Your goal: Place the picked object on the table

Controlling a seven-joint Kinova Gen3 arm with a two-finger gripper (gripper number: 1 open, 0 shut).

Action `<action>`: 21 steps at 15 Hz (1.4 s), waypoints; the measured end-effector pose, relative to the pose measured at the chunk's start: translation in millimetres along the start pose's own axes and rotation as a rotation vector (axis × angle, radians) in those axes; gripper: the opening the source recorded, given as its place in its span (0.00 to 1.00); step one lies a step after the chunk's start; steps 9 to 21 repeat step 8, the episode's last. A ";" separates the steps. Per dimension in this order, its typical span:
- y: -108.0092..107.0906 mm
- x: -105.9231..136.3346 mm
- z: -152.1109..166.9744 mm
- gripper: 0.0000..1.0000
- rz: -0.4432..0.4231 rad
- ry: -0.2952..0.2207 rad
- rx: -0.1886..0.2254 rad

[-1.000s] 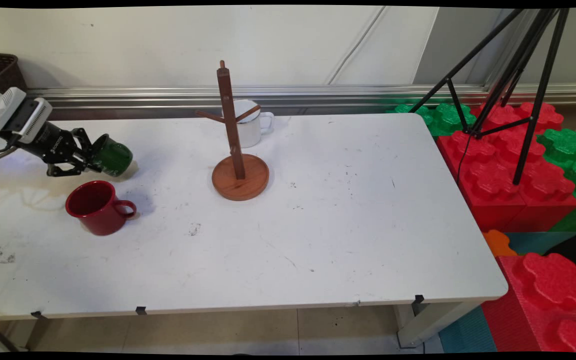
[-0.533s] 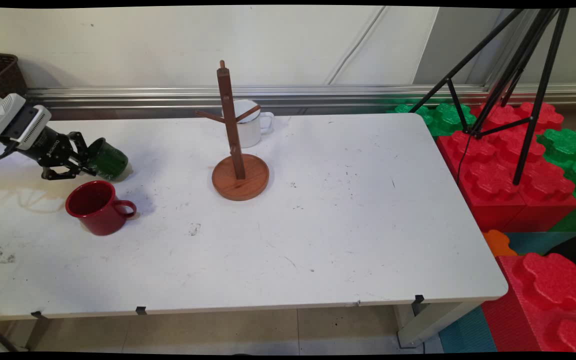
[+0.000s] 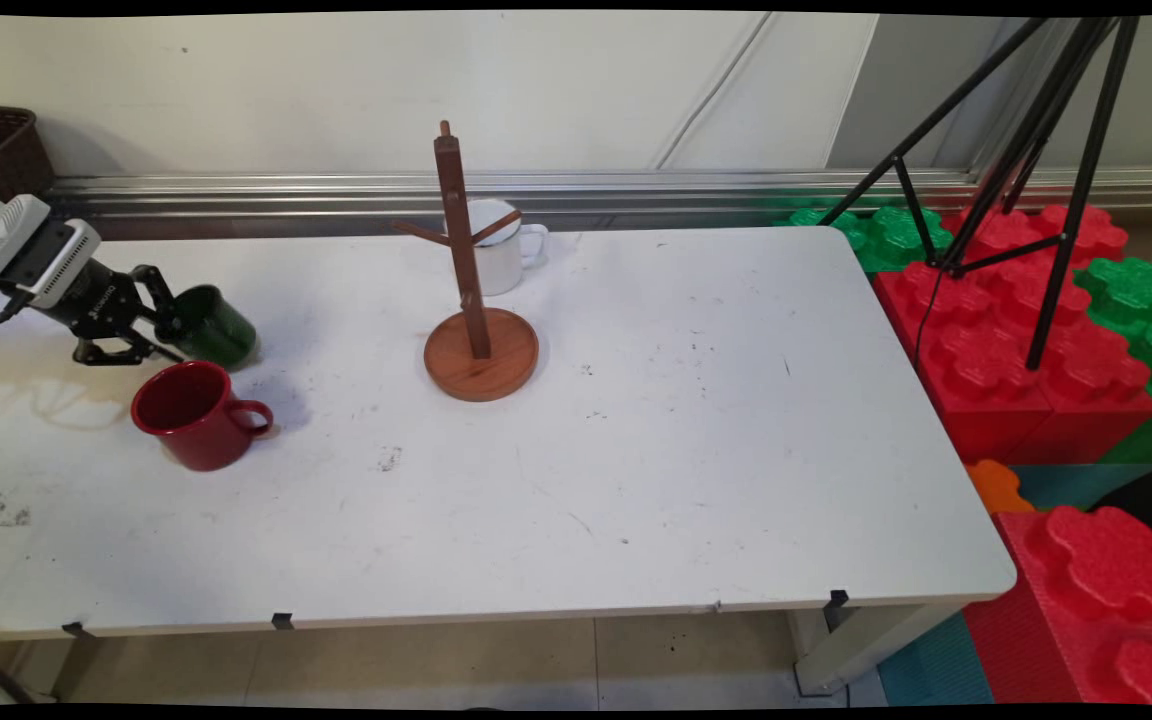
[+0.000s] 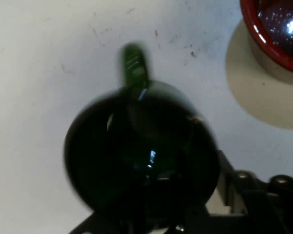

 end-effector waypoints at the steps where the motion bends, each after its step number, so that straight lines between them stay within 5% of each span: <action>1: 1.0 0.3 -0.2 1.00 0.002 -0.001 -0.001; 21: -2.7 5.2 -2.4 1.00 0.017 0.010 0.007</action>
